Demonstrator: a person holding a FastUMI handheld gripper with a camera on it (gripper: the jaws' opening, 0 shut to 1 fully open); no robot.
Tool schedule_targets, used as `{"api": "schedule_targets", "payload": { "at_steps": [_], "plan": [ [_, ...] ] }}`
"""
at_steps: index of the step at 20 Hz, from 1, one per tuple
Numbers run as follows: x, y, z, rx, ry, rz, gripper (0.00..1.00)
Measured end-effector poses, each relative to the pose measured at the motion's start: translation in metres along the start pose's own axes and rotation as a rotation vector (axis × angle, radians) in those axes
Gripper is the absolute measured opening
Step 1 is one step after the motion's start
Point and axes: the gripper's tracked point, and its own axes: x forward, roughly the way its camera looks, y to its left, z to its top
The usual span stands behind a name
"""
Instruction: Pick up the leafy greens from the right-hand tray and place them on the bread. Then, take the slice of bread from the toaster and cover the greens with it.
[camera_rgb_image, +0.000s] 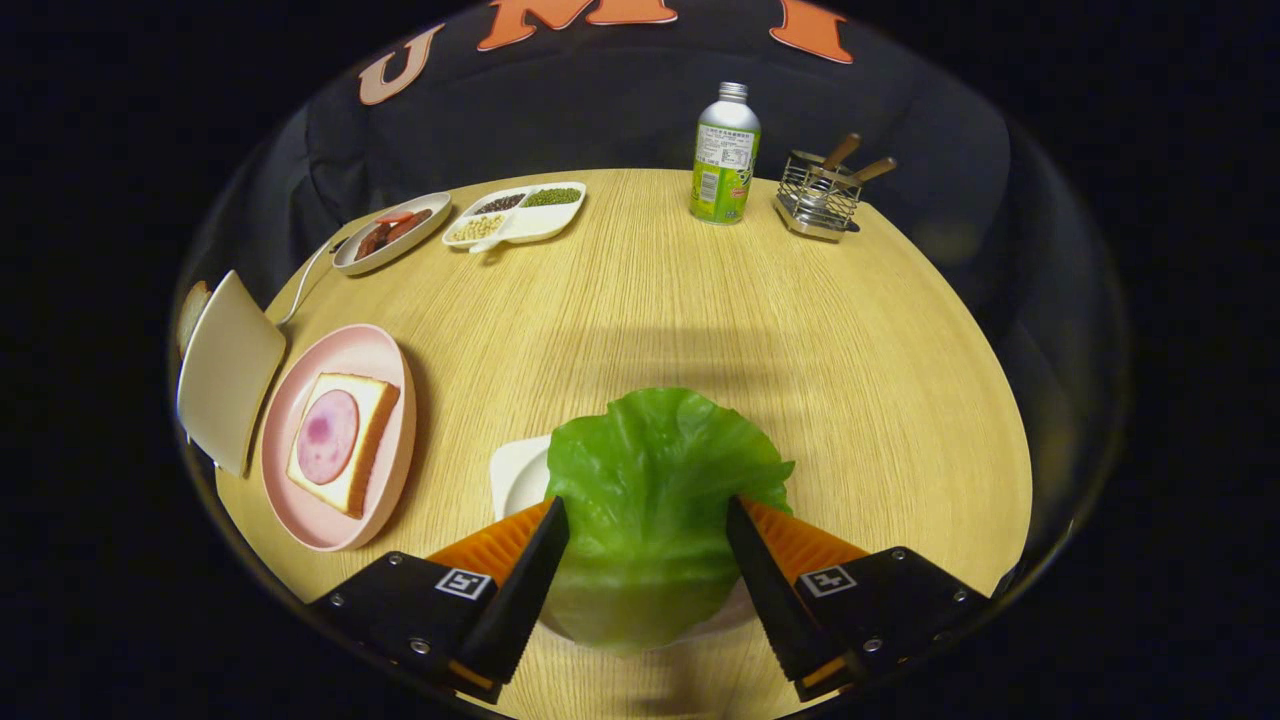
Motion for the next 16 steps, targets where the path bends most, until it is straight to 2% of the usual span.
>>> {"api": "schedule_targets", "payload": {
  "at_steps": [3, 5, 7, 8, 9, 10, 12, 16],
  "plan": [
    [0.002, -0.002, 0.002, -0.005, -0.015, 0.006, 0.92],
    [0.002, -0.007, 0.003, 0.009, -0.020, -0.003, 0.84],
    [0.003, -0.010, 0.005, 0.025, -0.031, -0.011, 0.70],
    [0.004, -0.012, 0.005, 0.035, -0.038, -0.019, 0.54],
    [0.004, -0.013, 0.006, 0.046, -0.042, -0.023, 0.45],
    [0.004, -0.015, 0.007, 0.052, -0.048, -0.024, 0.29],
    [0.002, -0.014, 0.008, 0.090, -0.051, -0.005, 0.15],
    [-0.010, -0.007, 0.022, 0.173, -0.100, 0.060, 0.06]
  ]
}}
